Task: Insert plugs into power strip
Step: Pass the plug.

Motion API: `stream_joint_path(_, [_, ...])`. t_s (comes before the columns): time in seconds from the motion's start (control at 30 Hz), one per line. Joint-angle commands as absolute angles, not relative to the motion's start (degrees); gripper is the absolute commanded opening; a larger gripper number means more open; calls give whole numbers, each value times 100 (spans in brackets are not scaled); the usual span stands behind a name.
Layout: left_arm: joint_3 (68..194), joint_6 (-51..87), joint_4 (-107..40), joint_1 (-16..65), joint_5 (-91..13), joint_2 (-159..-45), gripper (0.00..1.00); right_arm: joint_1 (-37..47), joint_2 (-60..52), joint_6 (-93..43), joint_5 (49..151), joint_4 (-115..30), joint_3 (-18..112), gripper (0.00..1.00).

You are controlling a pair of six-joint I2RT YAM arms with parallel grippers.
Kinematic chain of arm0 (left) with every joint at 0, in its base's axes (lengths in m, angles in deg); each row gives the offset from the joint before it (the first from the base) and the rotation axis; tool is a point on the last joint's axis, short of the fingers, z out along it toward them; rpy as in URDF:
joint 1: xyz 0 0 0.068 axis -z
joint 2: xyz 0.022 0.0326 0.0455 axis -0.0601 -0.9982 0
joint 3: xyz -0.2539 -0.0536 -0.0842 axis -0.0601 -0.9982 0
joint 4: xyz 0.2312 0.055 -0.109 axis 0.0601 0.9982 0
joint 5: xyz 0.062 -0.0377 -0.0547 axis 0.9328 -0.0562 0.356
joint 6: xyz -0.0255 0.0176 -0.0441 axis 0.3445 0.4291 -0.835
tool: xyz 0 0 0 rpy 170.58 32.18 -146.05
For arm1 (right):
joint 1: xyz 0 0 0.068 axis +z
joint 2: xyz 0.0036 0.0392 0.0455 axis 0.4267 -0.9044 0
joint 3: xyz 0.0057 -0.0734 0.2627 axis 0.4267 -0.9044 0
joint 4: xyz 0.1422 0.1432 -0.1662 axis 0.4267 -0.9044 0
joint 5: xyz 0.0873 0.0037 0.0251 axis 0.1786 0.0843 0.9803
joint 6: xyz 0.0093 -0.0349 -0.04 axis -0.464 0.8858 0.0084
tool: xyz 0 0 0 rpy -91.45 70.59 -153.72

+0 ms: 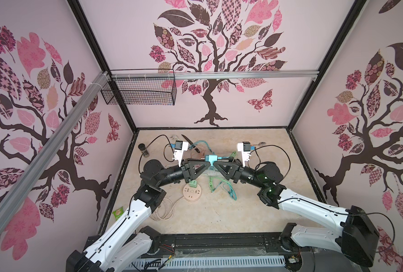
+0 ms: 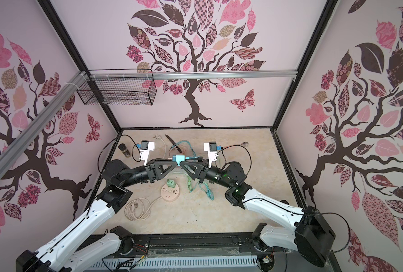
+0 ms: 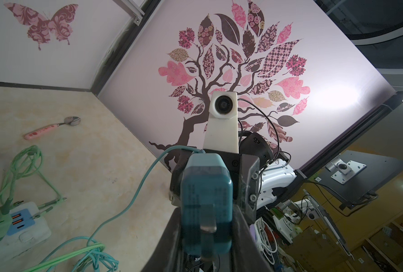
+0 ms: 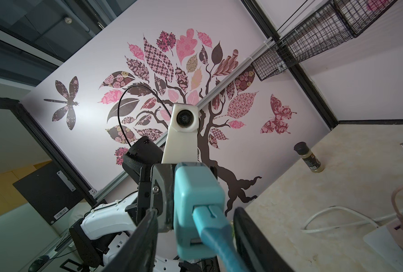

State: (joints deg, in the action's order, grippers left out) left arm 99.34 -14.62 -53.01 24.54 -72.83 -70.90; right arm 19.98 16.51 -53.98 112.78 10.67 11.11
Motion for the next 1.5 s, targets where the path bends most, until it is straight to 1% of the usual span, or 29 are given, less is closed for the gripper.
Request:
stream_joint_path(0.0, [9865, -1472, -5626, 2536, -7502, -7053, 0, 1950, 1530, -5545, 11270, 1461, 1344, 54])
stream_joint_path(0.1, [9864, -1463, -5618, 2570, -7502, -7044, 0, 1948, 1469, -5609, 11270, 1571, 1377, 54])
stream_joint_path(0.33, [9864, -1436, -5625, 2629, -7493, -7061, 0, 1949, 1375, -5642, 11340, 1653, 1461, 45])
stream_joint_path(0.57, [9845, -1421, -5615, 2648, -7485, -7055, 0, 1948, 1449, -5612, 11317, 1775, 1399, 42])
stream_joint_path(0.8, [9884, -1397, -5518, 2651, -7468, -7073, 0, 1948, 1474, -5584, 11405, 1785, 1402, 32])
stream_joint_path(0.87, [9937, -1335, -5319, 2647, -7413, -7057, 0, 1948, 1513, -5532, 11446, 1759, 1393, 29])
stream_joint_path(1.0, [10062, -1147, -4836, 2652, -7304, -6976, 1, 1948, 1681, -5304, 11357, 1398, 1395, 21])
stream_joint_path(1.13, [10117, -912, -4378, 2649, -7190, -6837, 14, 1925, 1877, -4828, 11244, 622, 1561, 15])
stream_joint_path(1.2, [10115, -795, -4147, 2651, -7162, -6737, 24, 1911, 1979, -4540, 11196, 121, 1722, 15])
stream_joint_path(1.3, [10033, -645, -3814, 2652, -7056, -6510, 34, 1840, 2135, -4140, 11092, -539, 1922, 14])
stream_joint_path(1.47, [9803, -371, -3207, 2644, -6760, -5980, 44, 1735, 2372, -3576, 10901, -1507, 2209, 13])
